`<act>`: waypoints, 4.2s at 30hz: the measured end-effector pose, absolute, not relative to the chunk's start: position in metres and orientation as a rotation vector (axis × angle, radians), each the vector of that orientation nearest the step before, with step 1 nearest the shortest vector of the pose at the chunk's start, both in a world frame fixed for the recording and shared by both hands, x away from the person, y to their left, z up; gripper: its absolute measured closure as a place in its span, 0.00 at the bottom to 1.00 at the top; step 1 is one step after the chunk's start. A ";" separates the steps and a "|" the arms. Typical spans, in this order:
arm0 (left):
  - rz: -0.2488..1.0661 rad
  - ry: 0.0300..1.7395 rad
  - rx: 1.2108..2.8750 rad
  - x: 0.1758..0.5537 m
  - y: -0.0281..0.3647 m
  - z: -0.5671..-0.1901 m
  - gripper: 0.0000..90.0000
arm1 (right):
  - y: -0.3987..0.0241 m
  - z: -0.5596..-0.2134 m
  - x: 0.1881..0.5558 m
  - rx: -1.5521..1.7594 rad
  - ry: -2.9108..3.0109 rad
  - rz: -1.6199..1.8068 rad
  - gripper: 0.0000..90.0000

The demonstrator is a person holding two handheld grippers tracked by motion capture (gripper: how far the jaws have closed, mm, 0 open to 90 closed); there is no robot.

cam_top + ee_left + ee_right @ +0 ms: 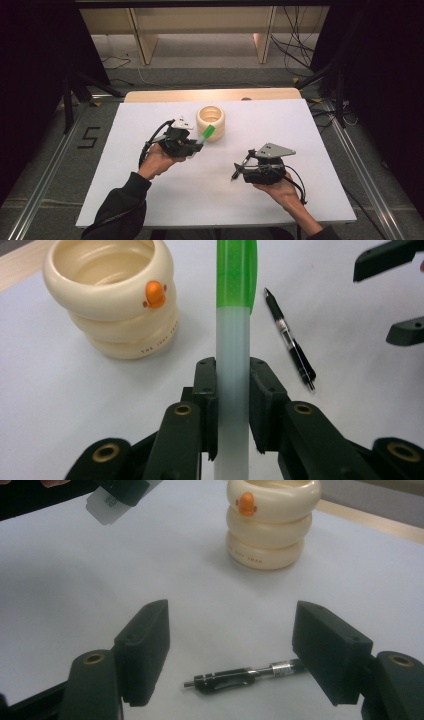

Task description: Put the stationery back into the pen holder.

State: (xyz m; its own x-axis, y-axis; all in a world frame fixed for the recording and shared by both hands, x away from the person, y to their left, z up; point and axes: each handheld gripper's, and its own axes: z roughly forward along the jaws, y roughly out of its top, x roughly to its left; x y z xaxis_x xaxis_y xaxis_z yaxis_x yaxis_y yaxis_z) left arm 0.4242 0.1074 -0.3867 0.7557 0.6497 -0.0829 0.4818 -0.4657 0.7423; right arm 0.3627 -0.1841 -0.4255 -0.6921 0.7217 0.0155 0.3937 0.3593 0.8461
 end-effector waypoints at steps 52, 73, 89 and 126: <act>0.439 1.036 1.805 0.514 0.090 -0.370 0.84 | -0.201 -0.434 0.356 0.965 2.331 1.356 0.28; 0.438 1.086 1.754 0.540 0.078 -0.387 0.84 | -0.200 -0.435 0.356 0.955 2.341 1.358 0.27; 0.435 1.112 1.754 0.548 0.070 -0.396 0.84 | -0.200 -0.436 0.356 0.945 2.352 1.353 0.28; 0.376 1.108 1.834 0.530 0.075 -0.376 0.40 | -0.202 -0.435 0.356 0.943 2.345 1.358 0.28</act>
